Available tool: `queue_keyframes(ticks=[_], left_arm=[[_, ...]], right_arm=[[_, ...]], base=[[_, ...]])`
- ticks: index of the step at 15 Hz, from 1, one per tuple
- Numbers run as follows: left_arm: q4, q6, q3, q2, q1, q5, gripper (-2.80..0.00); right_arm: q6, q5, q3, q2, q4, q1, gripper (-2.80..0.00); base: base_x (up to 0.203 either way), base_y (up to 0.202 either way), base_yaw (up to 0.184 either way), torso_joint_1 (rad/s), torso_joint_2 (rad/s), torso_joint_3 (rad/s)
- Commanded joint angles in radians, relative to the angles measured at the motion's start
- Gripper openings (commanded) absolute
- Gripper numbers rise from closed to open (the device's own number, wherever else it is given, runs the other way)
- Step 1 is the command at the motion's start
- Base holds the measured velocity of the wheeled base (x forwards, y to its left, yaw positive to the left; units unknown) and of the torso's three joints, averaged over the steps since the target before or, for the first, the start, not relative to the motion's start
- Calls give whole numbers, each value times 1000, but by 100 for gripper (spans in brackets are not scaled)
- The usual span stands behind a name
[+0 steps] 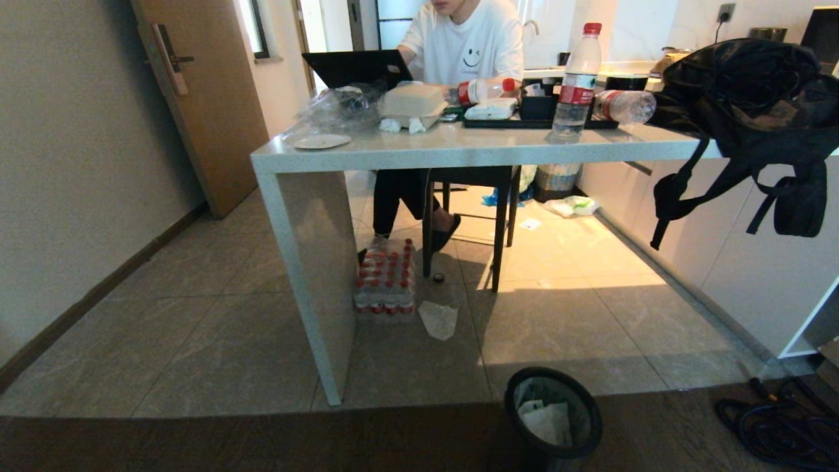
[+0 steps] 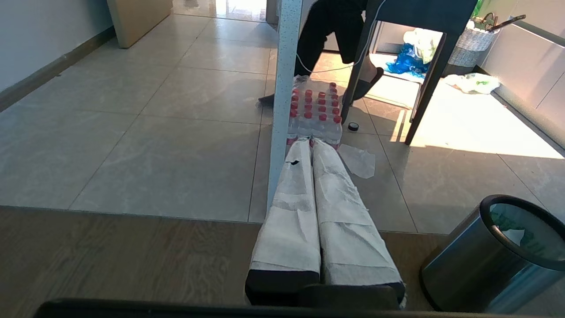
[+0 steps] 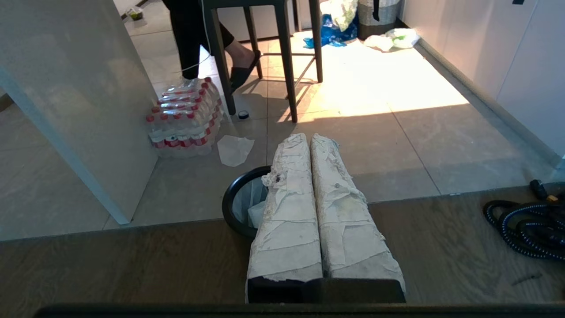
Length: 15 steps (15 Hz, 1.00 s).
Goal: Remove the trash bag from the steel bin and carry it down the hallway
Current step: Place the outer trash can on the ground
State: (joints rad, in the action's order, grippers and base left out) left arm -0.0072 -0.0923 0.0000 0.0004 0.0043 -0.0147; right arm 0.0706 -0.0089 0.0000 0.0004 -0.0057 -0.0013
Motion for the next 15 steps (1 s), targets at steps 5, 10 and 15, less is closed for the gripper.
queue_keyframes(ticks=[5,10,15], left_arm=[[1,-1,0,0,0,-1,-280],[1,1,0,0,2,-2,-280],[1,0,0,0,0,-1,-280]], right_arm=[[0,0,0,-2,0,0,-280],[0,0,0,-2,0,0,-280],[0,0,0,-2,0,0,-280]], base=[[0,0,0,0,0,0],[0,0,0,0,0,0],[0,0,0,0,0,0]])
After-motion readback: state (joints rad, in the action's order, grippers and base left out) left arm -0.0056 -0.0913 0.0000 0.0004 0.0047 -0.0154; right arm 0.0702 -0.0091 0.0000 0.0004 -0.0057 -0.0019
